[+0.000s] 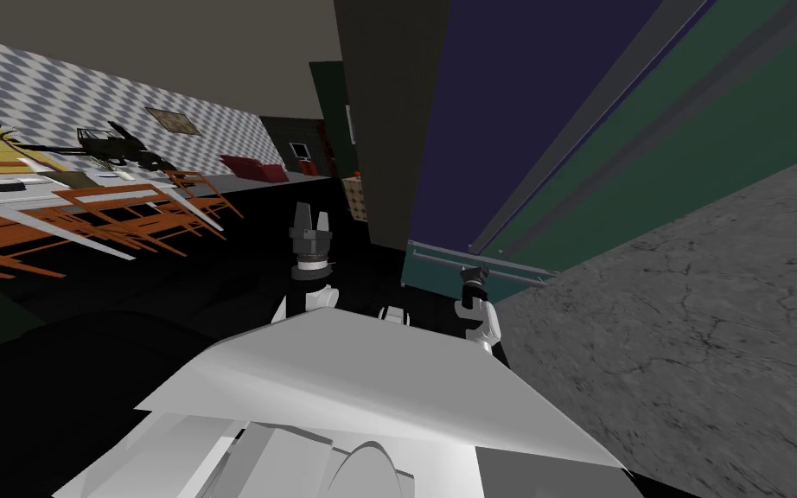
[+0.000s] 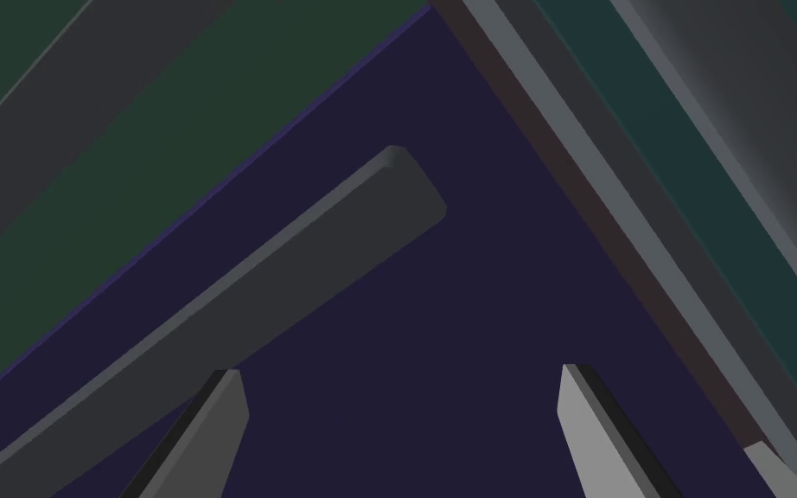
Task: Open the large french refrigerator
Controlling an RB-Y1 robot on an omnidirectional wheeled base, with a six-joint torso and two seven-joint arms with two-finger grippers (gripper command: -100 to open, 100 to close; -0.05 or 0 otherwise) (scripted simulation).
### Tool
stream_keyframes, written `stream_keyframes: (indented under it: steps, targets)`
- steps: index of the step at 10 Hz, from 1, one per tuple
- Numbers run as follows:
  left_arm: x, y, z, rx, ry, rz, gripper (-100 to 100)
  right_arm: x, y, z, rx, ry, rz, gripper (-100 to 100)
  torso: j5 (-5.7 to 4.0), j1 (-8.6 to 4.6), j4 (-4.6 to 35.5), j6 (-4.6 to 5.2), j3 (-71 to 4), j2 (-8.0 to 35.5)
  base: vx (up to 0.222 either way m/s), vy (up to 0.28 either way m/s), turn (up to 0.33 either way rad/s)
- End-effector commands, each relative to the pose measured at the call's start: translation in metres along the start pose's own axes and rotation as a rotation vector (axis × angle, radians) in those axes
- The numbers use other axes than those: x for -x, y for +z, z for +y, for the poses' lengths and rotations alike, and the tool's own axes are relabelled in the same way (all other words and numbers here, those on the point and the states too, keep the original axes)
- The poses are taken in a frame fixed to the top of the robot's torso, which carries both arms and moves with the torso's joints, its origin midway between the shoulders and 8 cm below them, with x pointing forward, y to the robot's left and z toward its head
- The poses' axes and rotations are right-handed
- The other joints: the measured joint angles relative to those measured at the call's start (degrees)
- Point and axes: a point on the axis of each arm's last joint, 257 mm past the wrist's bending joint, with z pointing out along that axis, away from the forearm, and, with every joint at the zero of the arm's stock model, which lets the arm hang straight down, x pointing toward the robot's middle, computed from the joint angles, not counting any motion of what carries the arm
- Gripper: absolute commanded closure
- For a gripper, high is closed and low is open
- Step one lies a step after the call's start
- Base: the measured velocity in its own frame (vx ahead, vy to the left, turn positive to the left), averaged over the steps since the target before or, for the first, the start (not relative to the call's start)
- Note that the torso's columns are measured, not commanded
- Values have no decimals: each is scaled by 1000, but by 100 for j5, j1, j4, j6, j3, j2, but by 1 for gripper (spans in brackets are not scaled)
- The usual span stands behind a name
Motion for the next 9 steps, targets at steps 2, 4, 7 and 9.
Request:
stream_keyframes:
  steps: [2, 4, 7, 9]
  targets:
    - [0, 0, 0, 0, 0, 0, 0, 5, 8, -10, 0, -48, -26, -100, 5, 15, 3, 0, 6, 9, 22, -87, 69]
    - [0, 0, 0, 0, 0, 0, 0, 16, 10, -1, 17, -35, -37, -100, -4, -15, 1, 0, 2, 3, 27, -177, 137]
    - [0, 0, 0, 0, 0, 0, 0, 34, 10, 19, 47, 8, -49, -100, 0, 0, 1, 1, 2, 5, 26, -201, 125]
    - [0, 0, 0, 0, 0, 0, 0, 46, 11, 27, 64, 18, -62, -100, 2, 3, 2, 2, 4, 5, 30, -214, 130]
